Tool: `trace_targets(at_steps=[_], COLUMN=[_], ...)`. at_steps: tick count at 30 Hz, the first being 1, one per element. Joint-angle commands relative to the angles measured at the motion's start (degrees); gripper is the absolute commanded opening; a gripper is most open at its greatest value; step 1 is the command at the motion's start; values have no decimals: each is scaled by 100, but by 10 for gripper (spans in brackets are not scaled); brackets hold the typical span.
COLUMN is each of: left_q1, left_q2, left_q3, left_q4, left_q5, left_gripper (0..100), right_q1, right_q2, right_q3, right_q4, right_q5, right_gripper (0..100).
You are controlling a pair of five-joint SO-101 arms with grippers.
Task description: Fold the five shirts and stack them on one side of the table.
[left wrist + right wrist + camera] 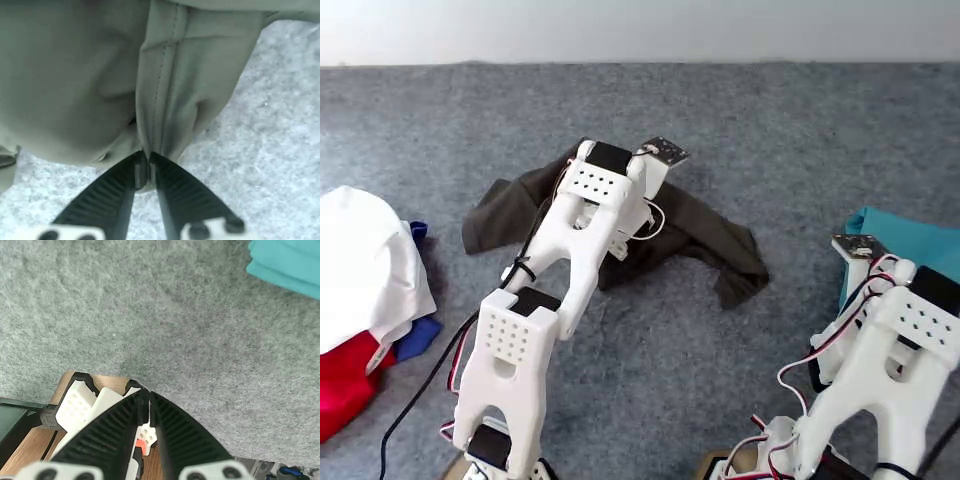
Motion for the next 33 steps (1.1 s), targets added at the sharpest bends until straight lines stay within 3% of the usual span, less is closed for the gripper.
trace_targets(at_steps=[1,11,23,33], left_q1=[-35,-571,-308,-202], left_q2=[-35,-35,-26,-35], left_q3=[-189,-180,400,418], left_q4=[123,123,18,-44], left_q5=[-9,26,-9,-9], left_gripper=[17,204,201,81], right_q1=[-48,-48,-48,-48], right_q2=[-136,-136,-136,-136], right_q3=[-18,-18,-18,-18], right_q4=[180,180,180,180], right_q5=[-9,-9,-9,-9], right_gripper=[9,9,9,9])
